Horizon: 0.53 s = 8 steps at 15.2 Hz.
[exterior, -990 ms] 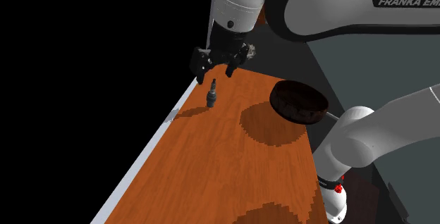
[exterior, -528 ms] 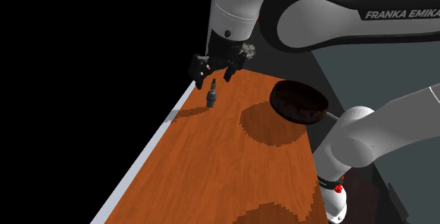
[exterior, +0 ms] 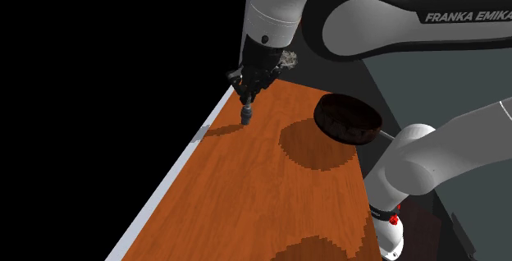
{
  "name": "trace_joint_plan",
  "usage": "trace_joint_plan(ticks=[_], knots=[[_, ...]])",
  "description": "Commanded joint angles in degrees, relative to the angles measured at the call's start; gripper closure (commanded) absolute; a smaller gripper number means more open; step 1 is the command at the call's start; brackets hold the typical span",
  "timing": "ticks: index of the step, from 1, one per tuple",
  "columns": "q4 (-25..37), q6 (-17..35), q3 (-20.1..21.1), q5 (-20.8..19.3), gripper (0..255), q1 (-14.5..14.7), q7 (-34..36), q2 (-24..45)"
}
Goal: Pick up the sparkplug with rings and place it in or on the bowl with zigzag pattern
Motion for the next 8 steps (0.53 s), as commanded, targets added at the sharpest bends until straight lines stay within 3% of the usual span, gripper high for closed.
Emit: trace_joint_plan(ticks=[1, 8], knots=[[-0.02, -0.01, 0.0, 0.0, 255, 0.0, 0.0, 0.01], [2.32, -2.24, -0.34, -0.19, 255, -0.17, -0.26, 0.12]])
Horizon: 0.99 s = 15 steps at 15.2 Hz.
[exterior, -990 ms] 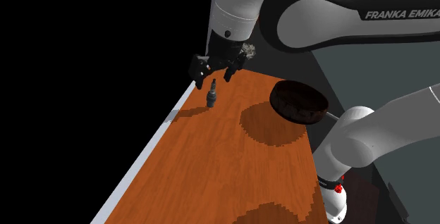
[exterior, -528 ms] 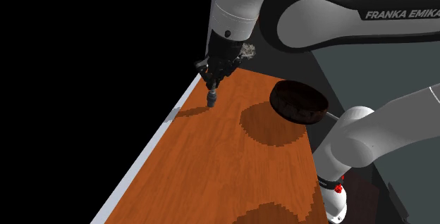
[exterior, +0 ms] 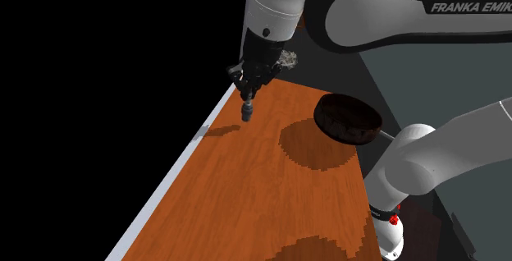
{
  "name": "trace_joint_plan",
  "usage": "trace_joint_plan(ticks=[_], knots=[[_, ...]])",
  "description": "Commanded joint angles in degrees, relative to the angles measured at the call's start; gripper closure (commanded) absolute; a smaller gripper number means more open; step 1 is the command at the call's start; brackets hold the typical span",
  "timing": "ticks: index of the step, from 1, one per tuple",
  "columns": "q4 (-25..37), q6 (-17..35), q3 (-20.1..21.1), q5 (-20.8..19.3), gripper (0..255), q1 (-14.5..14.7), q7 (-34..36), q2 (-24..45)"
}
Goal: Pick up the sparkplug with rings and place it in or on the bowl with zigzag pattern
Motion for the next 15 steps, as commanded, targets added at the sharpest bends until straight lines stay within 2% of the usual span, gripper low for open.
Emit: trace_joint_plan(ticks=[1, 15], knots=[[1.49, -1.43, -0.16, -0.1, 255, -0.09, -0.11, 0.07], [14.08, -11.85, -0.86, -1.47, 255, -1.25, -0.72, 2.38]])
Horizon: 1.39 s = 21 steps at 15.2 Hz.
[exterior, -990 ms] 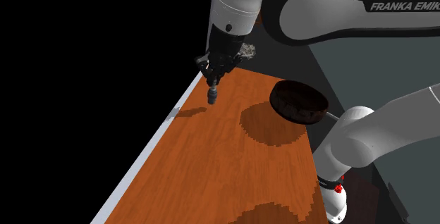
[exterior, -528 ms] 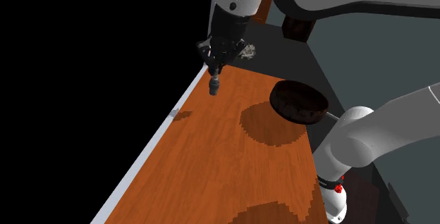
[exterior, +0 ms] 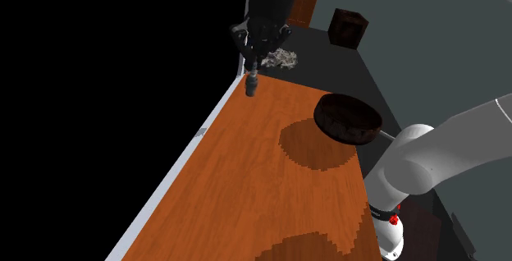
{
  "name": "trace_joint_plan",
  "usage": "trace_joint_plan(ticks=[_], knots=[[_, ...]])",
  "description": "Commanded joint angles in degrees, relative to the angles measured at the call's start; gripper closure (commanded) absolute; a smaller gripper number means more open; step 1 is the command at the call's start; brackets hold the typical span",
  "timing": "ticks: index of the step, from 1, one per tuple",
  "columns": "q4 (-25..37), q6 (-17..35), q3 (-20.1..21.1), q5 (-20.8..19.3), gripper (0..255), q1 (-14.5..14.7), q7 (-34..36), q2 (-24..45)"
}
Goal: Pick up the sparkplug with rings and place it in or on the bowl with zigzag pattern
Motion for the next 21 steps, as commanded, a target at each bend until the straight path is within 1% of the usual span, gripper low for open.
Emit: trace_joint_plan(ticks=[1, 11, 16, 21], knots=[[1.97, -1.54, -0.02, -0.24, 255, -0.19, -0.05, 0.48], [12.21, -8.8, 0.53, -1.74, 255, -1.23, 0.12, 3.77], [4.41, -11.15, -6.3, 1.36, 255, 0.9, -5.51, -7.07], [-1.29, -14.82, -12.21, 1.89, 255, 2.96, -10.11, -16.33]])
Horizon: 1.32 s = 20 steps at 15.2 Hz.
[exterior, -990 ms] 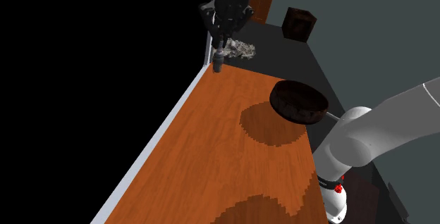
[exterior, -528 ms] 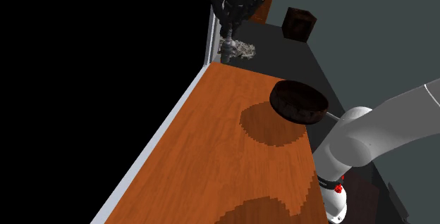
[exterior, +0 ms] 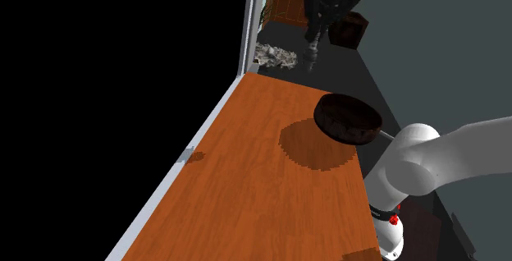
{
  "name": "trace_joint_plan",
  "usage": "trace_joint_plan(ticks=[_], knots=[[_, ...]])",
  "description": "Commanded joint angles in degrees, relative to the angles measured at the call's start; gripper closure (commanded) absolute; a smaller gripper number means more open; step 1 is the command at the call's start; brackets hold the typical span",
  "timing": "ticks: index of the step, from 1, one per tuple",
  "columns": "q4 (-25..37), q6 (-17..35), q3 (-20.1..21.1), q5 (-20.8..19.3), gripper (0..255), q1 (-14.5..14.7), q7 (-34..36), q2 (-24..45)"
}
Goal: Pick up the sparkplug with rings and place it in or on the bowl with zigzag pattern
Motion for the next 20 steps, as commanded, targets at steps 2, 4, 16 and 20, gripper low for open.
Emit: trace_joint_plan(ticks=[2, 4, 16, 20], knots=[[-3.53, -2.43, -3.53, -0.17, 255, 1.25, -2.74, -5.75], [-4.98, -4.31, -5.64, -0.71, 255, 1.92, -4.36, -8.96], [-13.49, -8.73, -12.16, -3.54, 255, 4.17, -9.4, -21.57], [-17.92, -6.65, -11.98, -3.22, 255, 4.53, -9.21, -23.9]])
